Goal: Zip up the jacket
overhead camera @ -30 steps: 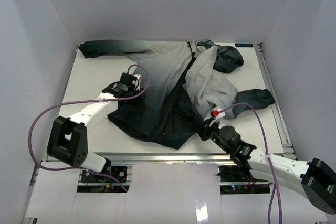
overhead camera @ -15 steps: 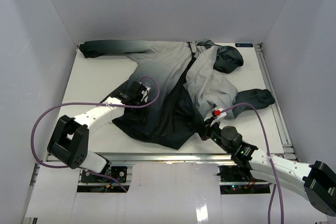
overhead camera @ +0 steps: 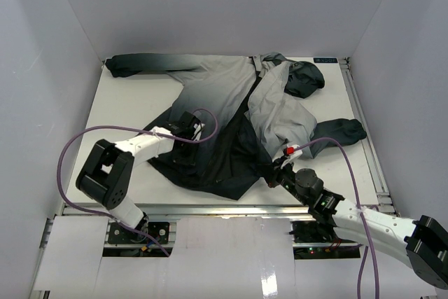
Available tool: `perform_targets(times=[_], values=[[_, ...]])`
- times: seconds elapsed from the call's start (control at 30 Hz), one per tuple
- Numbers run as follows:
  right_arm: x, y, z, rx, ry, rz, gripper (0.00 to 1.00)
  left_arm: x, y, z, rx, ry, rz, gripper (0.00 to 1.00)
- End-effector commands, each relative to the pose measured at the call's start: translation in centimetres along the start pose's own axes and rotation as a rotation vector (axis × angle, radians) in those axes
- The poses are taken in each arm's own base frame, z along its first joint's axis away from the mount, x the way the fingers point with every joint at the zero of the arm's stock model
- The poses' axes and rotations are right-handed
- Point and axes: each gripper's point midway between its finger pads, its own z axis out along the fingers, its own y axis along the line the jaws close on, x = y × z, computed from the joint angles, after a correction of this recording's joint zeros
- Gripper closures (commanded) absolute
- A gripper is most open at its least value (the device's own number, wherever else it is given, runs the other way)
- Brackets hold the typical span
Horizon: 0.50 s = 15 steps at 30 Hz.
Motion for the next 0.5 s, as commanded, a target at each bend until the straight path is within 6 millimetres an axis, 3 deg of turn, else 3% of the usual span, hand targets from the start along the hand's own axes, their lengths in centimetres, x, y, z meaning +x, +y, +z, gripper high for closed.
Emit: perform_targets(times=[0.0,0.2,0.3,0.47], values=[[3.7,-1.9,-1.1,0.031,0.056,-0.017,0.92,-3.7,-1.8,-4.2,0.082,-0.184,-0.032,1.00],[4.3,-2.2,-1.3,0.046,0.078,-0.028,0.92,-6.1,-2.8,-6.8,0.169,-0.294,-0.071,1.00],[4.4,-2.4,-1.4,0.051,0.079,-0.030,0.92,-6.4,-2.9,-7.3,0.206,-0.324,-0.082,1.00],[4.3,-2.1,-1.3,0.037,0.081,-0.031,0.92,-6.5,-4.8,-8.6,0.331,-0.356,-0.069,1.00]])
